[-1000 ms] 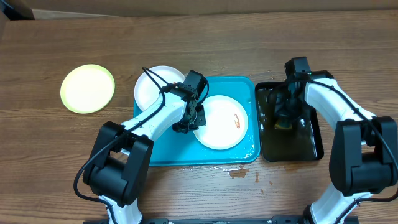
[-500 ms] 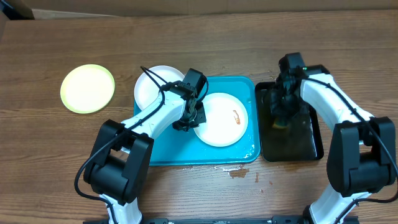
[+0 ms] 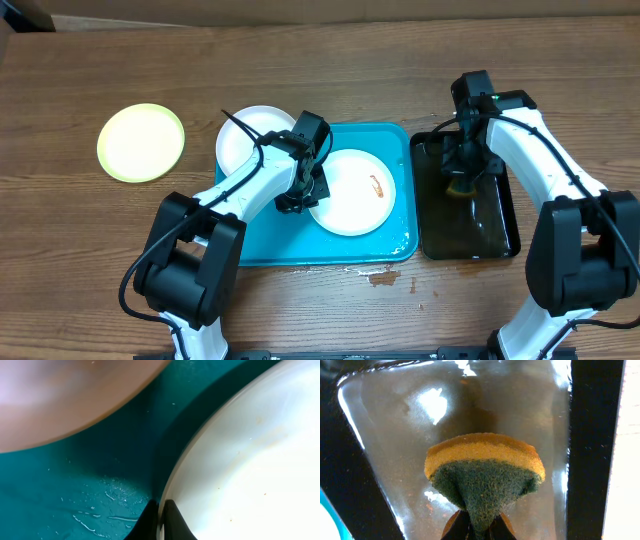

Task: Clean dirty plates on tray and stack at the side
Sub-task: 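Grasp the yellow-green sponge in the water tray with right gripper, then carry the sponge with right gripper over the held white plate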

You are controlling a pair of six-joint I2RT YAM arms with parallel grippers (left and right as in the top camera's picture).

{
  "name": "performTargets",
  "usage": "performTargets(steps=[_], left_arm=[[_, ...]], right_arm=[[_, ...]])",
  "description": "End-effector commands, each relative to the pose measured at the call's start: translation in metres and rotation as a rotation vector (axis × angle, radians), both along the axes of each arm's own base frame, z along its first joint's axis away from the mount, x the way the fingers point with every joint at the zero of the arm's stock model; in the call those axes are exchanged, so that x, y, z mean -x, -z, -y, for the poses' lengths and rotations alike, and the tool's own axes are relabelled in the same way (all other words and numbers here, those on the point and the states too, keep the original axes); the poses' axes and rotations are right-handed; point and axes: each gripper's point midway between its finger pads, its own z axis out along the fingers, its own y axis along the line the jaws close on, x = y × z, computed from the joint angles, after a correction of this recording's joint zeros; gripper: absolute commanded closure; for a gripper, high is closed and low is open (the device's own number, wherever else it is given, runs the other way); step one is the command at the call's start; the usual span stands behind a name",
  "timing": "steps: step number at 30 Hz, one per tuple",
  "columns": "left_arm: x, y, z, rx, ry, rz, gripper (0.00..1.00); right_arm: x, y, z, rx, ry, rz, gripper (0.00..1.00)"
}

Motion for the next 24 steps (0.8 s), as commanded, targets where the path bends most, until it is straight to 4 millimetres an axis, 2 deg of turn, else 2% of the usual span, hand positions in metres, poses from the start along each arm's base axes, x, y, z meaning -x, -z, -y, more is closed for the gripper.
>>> performTargets(steps=[1, 4, 6, 8, 10, 11, 14, 18, 22, 24], left_arm=[[0.000, 0.007, -0.009, -0.033, -0.073, -0.018, 0.96], [-0.002, 0.007, -0.013, -0.039, -0.085, -0.014, 0.96], [-0.004, 0.007, -0.018, -0.035, -0.103, -0.015, 0.96], [-0.007, 0.007, -0.022, -0.027, -0.129, -0.018, 0.96], [-0.007, 0.006, -0.023, -0.012, -0.141, -0.026, 0.96], [-0.007, 0.006, -0.023, -0.006, -0.143, -0.029, 0.96], [-0.007, 0.006, -0.022, -0.004, -0.142, -0.032, 0.96], [-0.009, 0.006, -0.021, 0.001, -0.142, -0.023, 0.96], [-0.009, 0.006, -0.021, 0.001, -0.142, -0.023, 0.96], [-0.009, 0.006, -0.021, 0.002, -0.141, -0.022, 0.96]], right_arm=[[-0.007, -0.016, 0.006, 0.020, 0.027, 0.040, 0.96], [-0.005, -0.020, 0.018, 0.078, 0.096, 0.043, 0.96], [-0.006, -0.020, 0.009, 0.030, 0.104, 0.044, 0.96], [-0.004, -0.020, 0.005, 0.023, 0.013, 0.023, 0.96], [-0.001, -0.024, 0.025, 0.133, 0.091, 0.032, 0.96], [-0.001, -0.023, 0.025, 0.124, 0.120, 0.036, 0.96], [-0.004, -0.019, -0.008, -0.056, 0.029, 0.020, 0.96], [0.001, -0.020, 0.008, 0.039, 0.003, 0.004, 0.96], [-0.001, -0.019, -0.006, -0.044, -0.029, 0.004, 0.96], [0.000, -0.019, -0.007, -0.051, -0.036, 0.002, 0.96]])
